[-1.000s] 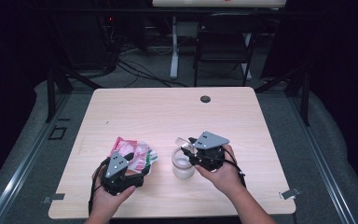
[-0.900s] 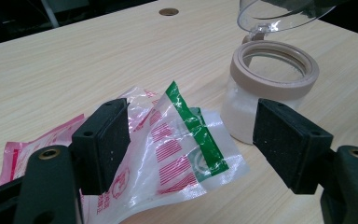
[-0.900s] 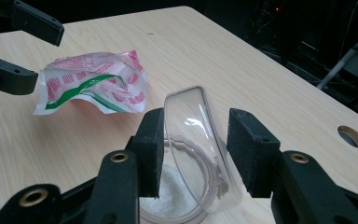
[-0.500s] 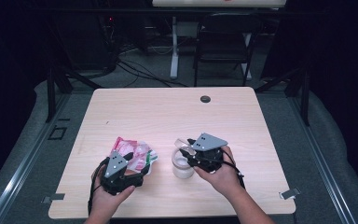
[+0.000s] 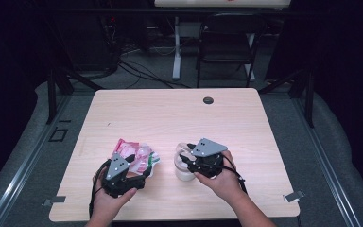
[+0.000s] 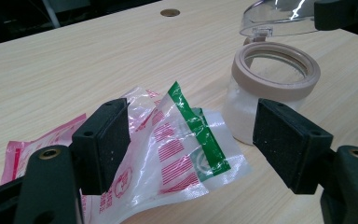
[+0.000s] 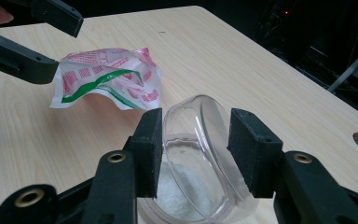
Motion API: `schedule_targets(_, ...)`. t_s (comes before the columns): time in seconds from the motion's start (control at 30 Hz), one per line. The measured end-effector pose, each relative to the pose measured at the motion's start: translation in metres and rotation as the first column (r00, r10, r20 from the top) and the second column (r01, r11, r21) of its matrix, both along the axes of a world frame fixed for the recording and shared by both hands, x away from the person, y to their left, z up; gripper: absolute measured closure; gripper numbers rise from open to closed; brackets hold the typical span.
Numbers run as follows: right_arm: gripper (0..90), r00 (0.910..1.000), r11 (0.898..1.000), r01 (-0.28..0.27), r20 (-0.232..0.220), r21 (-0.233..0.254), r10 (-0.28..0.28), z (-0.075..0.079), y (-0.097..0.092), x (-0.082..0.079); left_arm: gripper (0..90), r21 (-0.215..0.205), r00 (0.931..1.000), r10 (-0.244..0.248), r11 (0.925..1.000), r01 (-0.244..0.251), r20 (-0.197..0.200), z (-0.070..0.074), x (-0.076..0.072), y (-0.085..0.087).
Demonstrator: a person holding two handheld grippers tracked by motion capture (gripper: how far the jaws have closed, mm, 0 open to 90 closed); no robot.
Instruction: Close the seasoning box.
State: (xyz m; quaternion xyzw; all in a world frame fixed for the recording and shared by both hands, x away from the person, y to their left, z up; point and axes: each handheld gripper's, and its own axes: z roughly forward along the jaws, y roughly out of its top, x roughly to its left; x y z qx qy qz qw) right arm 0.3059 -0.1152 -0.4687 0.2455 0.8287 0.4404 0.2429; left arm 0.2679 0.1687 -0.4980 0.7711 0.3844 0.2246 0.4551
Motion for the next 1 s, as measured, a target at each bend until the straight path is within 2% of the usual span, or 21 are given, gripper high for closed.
schedule_targets(0.27, 54.8, 0.9997, 0.999, -0.006, 0.024, -0.033, 0.007, -0.004, 0.004, -0.004, 26.6, 0.001, 1.0, 0.0, 1.0, 0.0, 0.0, 0.0, 0.0, 0.0)
schedule_targets(0.83, 53.9, 0.9996, 0.999, -0.014, 0.023, -0.031, 0.015, -0.011, 0.007, -0.007, 26.6, 0.002, 1.0, 0.001, 1.0, -0.001, 0.001, 0.0, 0.0, 0.0)
schedule_targets(1.0, 55.7, 0.9994, 0.998, -0.007, 0.034, -0.063, 0.009, -0.015, 0.01, -0.009, 26.6, 0.003, 1.0, 0.001, 1.0, -0.001, 0.001, 0.0, 0.0, 0.0)
